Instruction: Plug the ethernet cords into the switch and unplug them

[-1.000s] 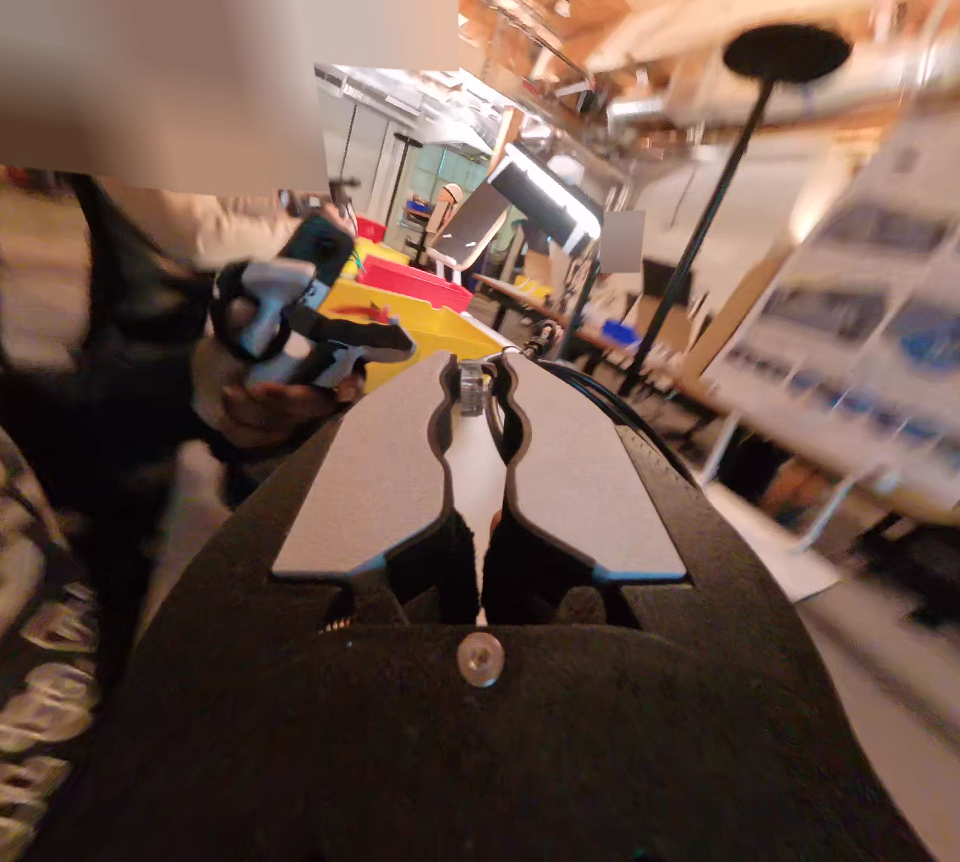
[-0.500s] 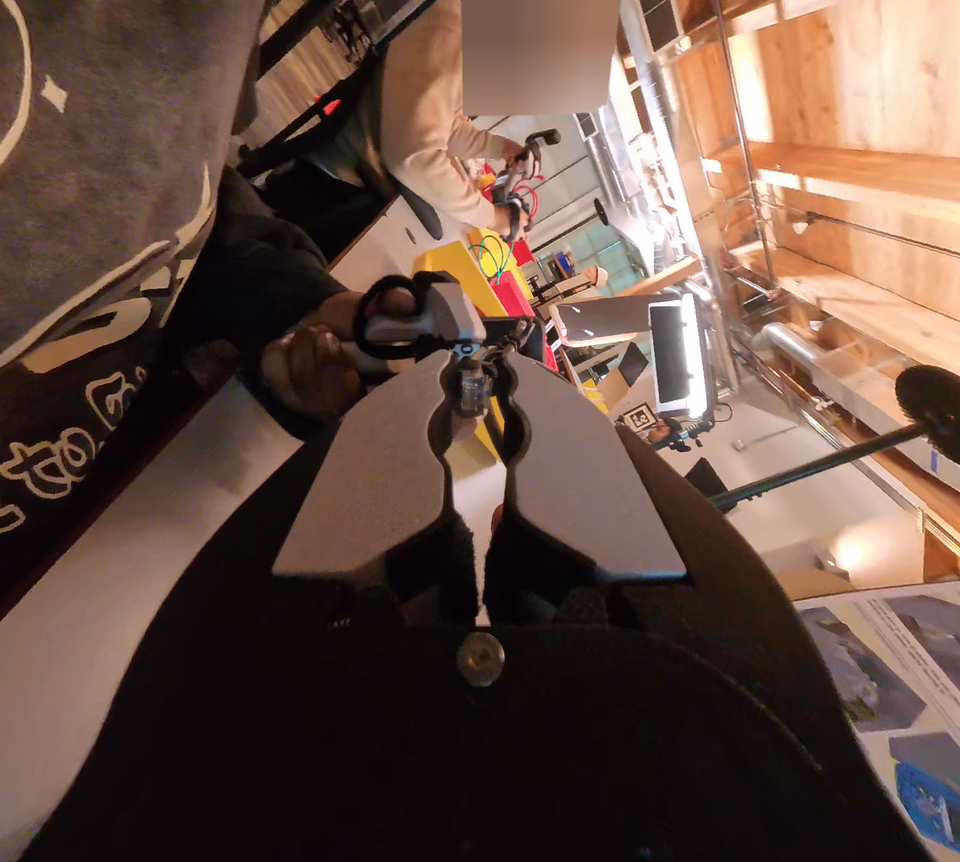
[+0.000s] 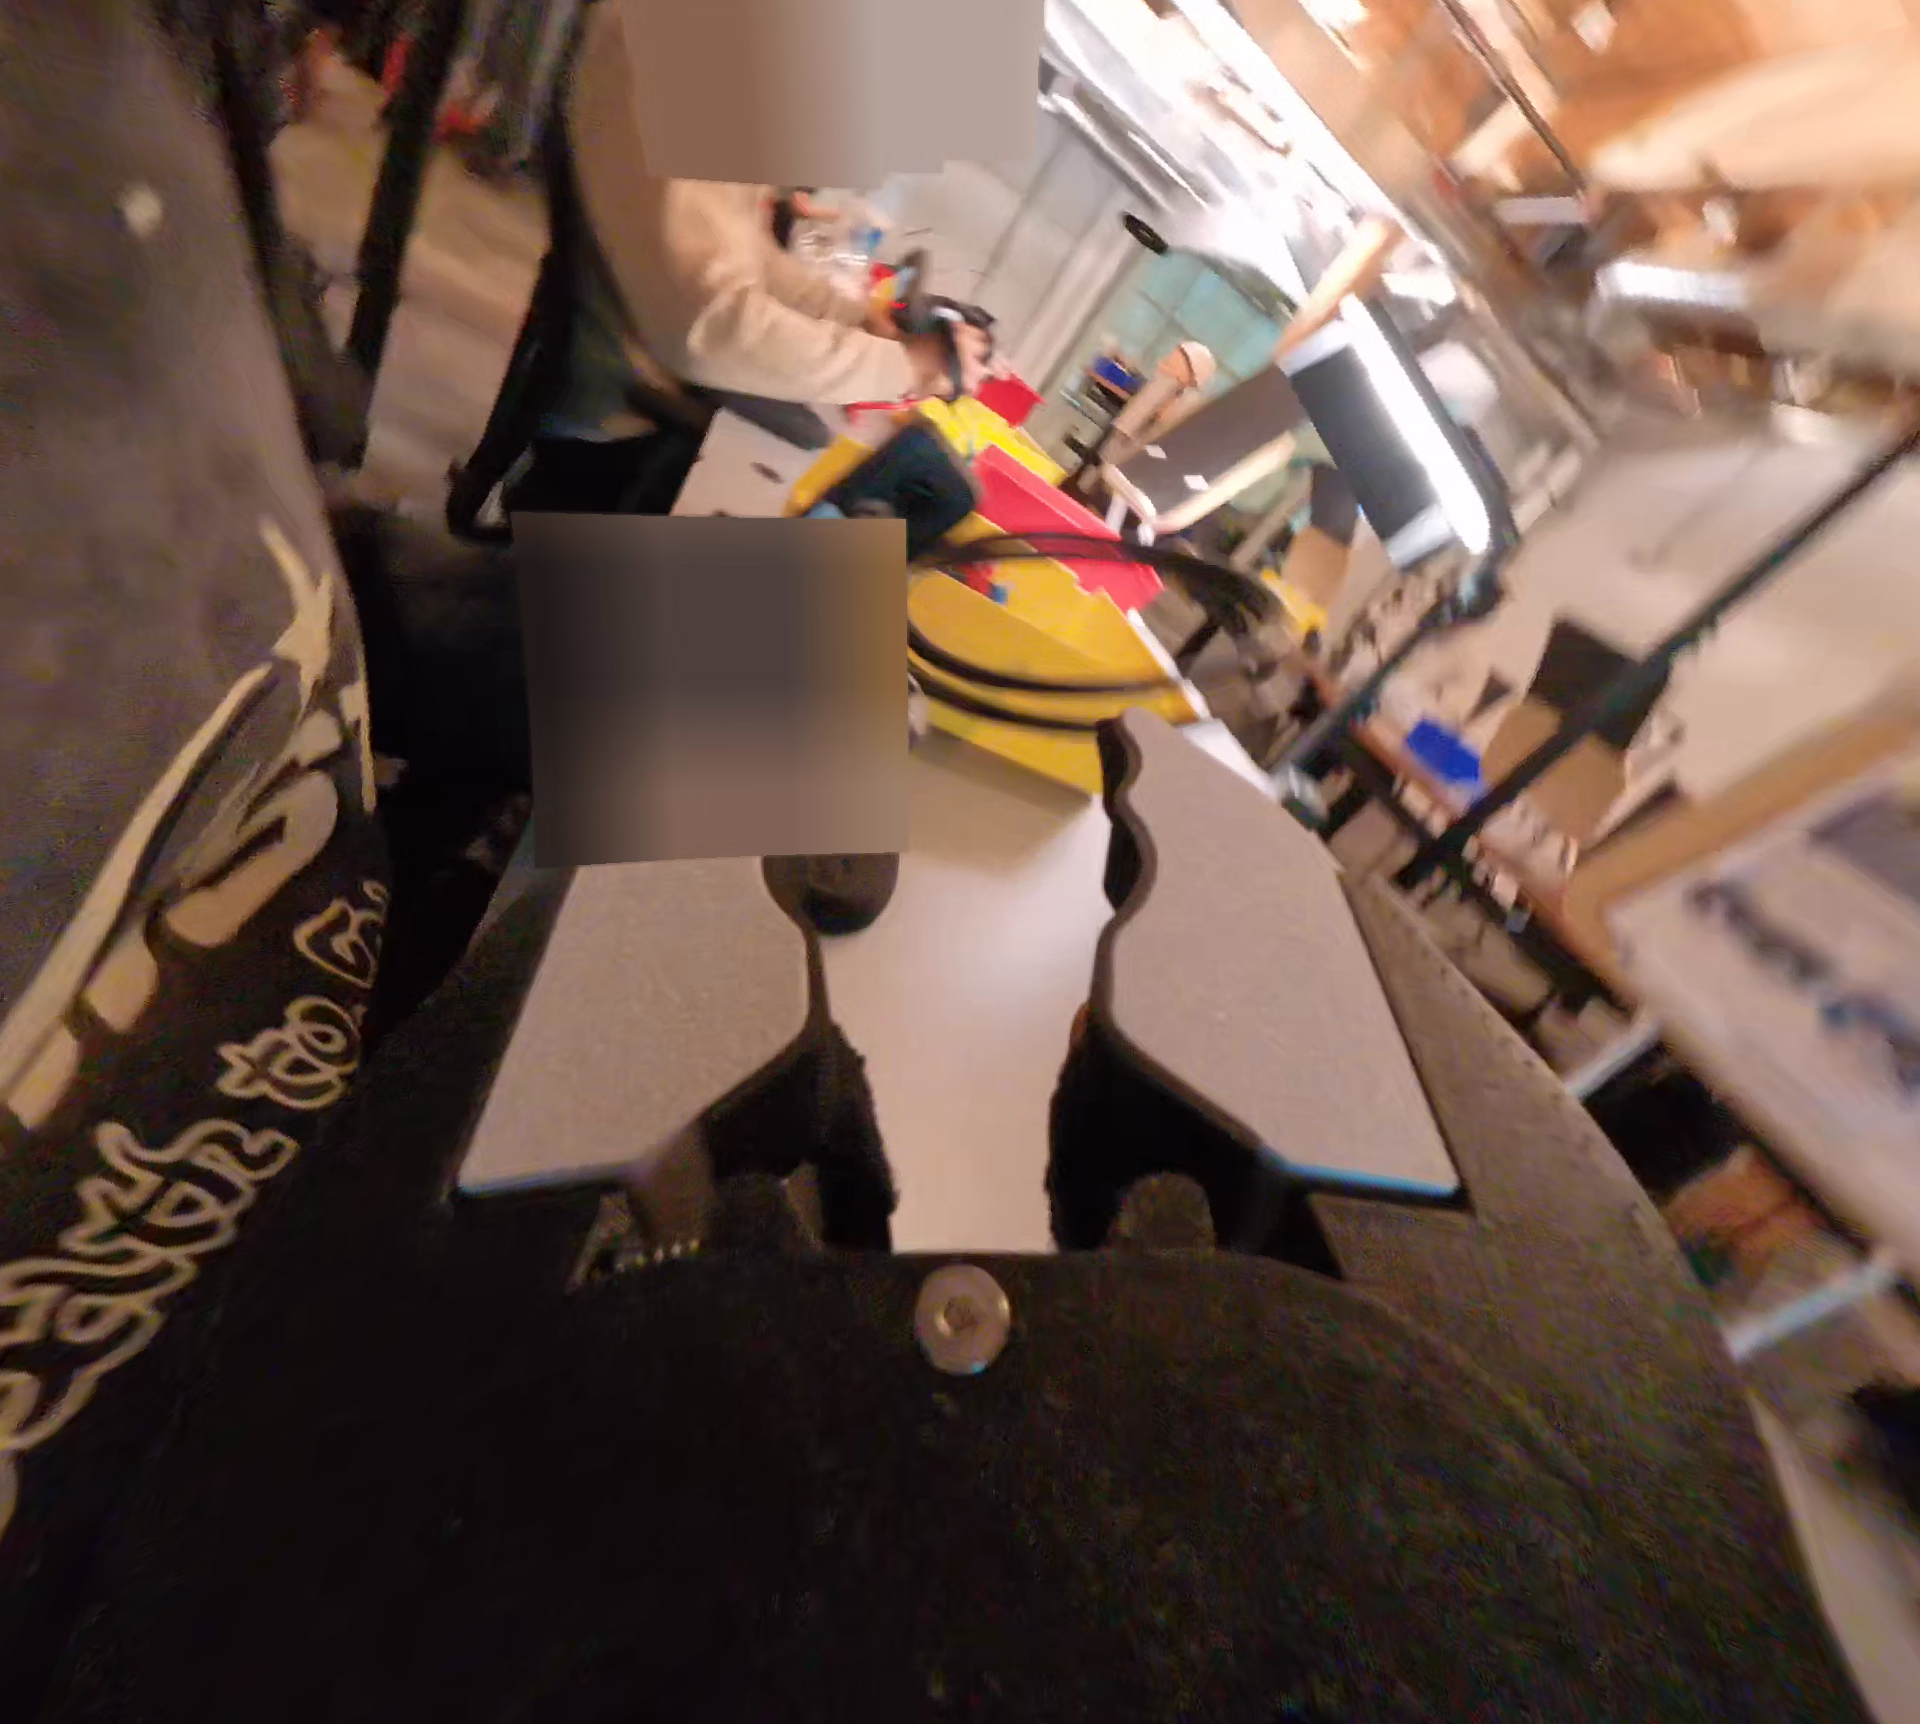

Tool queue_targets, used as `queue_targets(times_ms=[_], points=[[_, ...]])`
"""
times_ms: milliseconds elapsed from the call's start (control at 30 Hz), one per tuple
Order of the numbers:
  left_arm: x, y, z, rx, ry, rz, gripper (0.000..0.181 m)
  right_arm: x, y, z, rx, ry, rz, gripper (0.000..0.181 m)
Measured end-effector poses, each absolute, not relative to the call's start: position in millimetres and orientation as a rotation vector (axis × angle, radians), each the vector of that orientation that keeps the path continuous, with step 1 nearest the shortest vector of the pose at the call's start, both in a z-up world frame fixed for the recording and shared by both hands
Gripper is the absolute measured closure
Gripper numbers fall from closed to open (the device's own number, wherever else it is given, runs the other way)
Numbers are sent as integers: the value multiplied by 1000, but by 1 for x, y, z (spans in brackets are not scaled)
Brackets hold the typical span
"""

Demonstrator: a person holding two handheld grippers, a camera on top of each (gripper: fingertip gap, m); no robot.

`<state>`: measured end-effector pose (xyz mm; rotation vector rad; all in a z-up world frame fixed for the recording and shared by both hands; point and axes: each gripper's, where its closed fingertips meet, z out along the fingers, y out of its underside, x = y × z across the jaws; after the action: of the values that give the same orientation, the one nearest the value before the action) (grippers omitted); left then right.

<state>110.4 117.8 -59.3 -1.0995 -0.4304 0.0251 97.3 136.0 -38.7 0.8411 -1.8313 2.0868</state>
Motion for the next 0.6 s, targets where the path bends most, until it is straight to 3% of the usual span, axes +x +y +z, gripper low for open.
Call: queue_targets(times_ms=[33,133,200,300,467,600], points=[[106,111,-60,-1107,-446,101,170,84,144,-38,720,-1897,2128,121],[96,96,-63,-1116,-483,237,169,47,165,-58,396,-2170,2085,100],[93,91,-65,-1126,-502,259,169,53,178,-85,466,-2384,1957,86],[89,91,-69,-1140,-518,267,170,63,190,-115,863,-2461,1579,88],[88,95,-74,-1162,-514,268,169,48,192,-154,1369,-2477,807,108],[89,95,-75,-1157,-504,257,170,41,187,-176,1641,-2453,461,116]])
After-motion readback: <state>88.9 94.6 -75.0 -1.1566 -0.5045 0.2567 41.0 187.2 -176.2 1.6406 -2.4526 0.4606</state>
